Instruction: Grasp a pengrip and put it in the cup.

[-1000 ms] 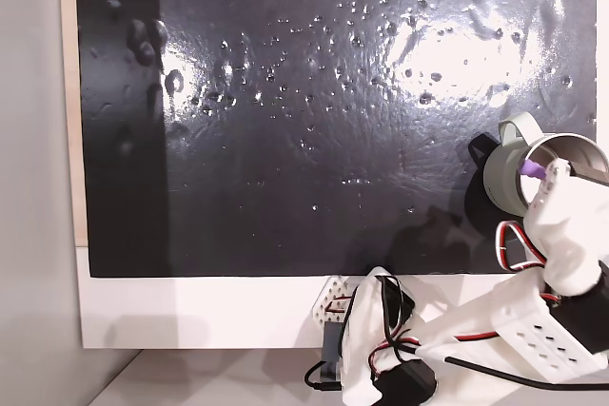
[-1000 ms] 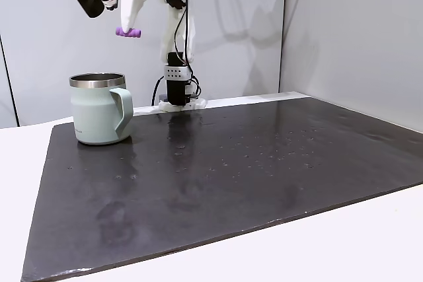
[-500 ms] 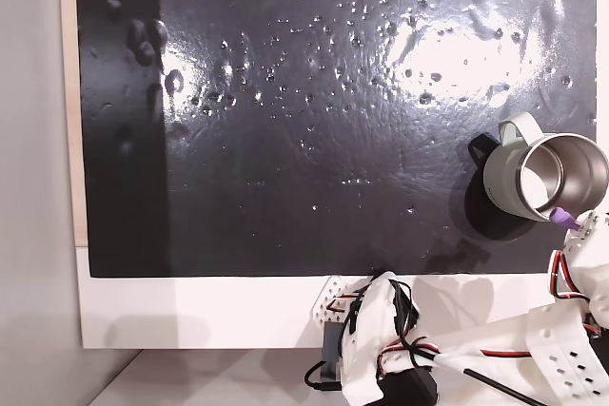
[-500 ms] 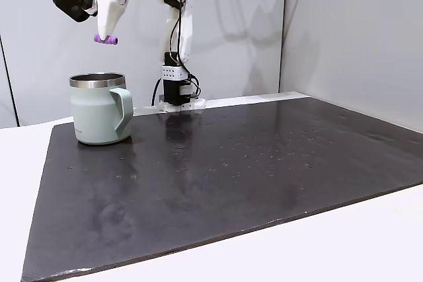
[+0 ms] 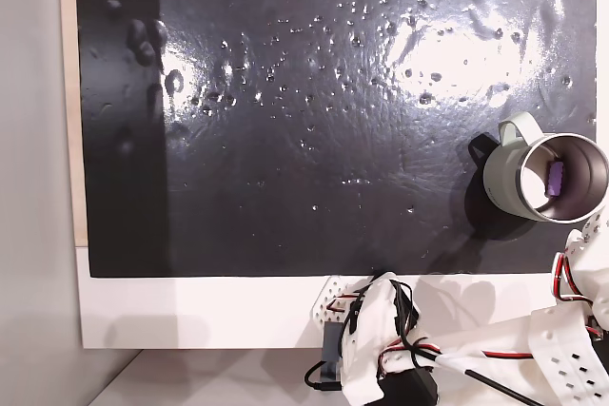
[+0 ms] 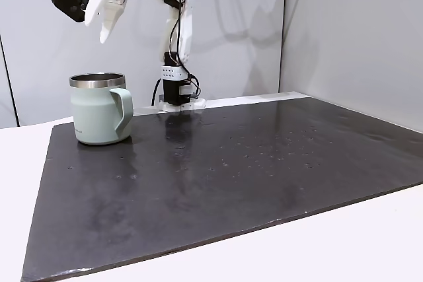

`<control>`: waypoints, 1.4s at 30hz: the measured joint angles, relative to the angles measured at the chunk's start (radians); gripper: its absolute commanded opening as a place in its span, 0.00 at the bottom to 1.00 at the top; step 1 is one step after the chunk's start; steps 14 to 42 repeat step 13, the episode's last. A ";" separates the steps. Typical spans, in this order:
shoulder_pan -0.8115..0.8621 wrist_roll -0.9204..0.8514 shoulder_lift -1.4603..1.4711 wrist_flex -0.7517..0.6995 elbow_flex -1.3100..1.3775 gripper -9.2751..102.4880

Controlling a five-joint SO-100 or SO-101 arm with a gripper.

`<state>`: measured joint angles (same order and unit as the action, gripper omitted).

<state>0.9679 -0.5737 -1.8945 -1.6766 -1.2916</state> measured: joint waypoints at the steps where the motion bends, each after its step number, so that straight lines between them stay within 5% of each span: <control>1: 0.000 0.000 0.000 0.008 0.000 0.38; 42: 0.000 0.002 0.000 0.026 -0.008 0.37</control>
